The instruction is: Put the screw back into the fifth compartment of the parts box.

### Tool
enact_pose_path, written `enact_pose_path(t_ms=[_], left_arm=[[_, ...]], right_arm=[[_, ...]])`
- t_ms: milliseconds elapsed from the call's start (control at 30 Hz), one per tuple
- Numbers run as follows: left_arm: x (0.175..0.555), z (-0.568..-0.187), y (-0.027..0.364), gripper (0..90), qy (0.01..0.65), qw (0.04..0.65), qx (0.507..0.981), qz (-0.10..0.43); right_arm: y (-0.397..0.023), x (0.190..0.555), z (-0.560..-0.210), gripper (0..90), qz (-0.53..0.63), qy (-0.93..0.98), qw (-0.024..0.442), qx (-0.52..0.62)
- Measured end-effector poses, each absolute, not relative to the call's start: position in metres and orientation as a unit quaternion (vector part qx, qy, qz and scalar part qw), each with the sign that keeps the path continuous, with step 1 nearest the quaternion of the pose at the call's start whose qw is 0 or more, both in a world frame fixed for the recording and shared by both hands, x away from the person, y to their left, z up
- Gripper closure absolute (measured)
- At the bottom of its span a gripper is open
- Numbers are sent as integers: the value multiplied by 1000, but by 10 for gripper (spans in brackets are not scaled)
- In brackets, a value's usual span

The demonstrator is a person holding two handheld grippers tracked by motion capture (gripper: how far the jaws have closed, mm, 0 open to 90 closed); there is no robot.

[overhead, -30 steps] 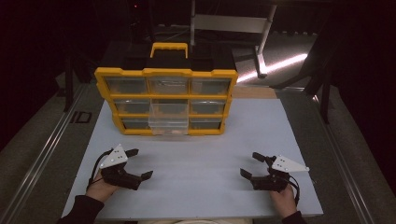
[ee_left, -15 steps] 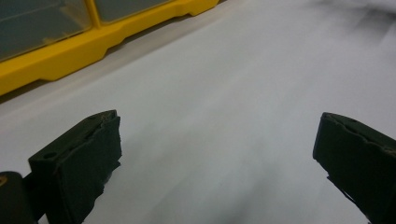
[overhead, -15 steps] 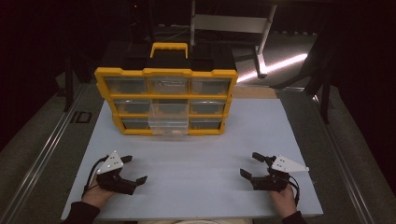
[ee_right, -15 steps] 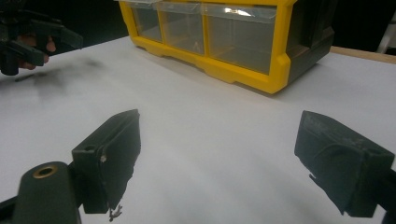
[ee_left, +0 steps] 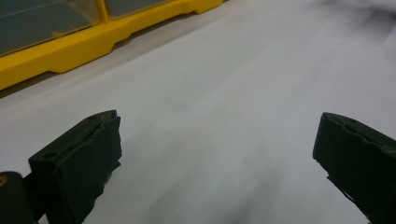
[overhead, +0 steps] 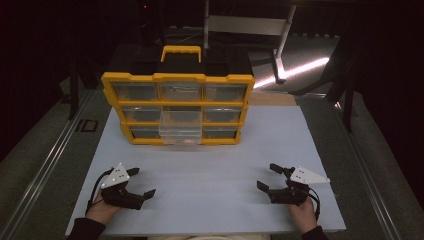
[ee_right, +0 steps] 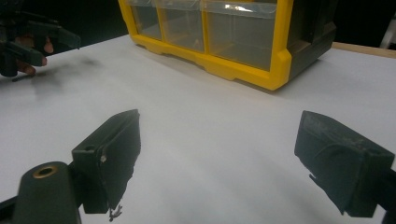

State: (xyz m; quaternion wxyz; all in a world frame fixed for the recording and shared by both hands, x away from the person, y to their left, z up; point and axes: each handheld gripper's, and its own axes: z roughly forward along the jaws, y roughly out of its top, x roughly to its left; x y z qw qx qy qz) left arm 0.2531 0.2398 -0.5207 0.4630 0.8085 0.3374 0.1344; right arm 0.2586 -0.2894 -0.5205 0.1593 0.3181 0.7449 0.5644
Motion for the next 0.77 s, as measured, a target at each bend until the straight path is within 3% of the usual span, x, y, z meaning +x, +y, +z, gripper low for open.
enact_pose_path(t_ms=[767], left_arm=[[253, -527, 238, 21, 346, 463, 806, 124]], right_arm=[[-289, 259, -521, 143, 564, 746, 158, 317]])
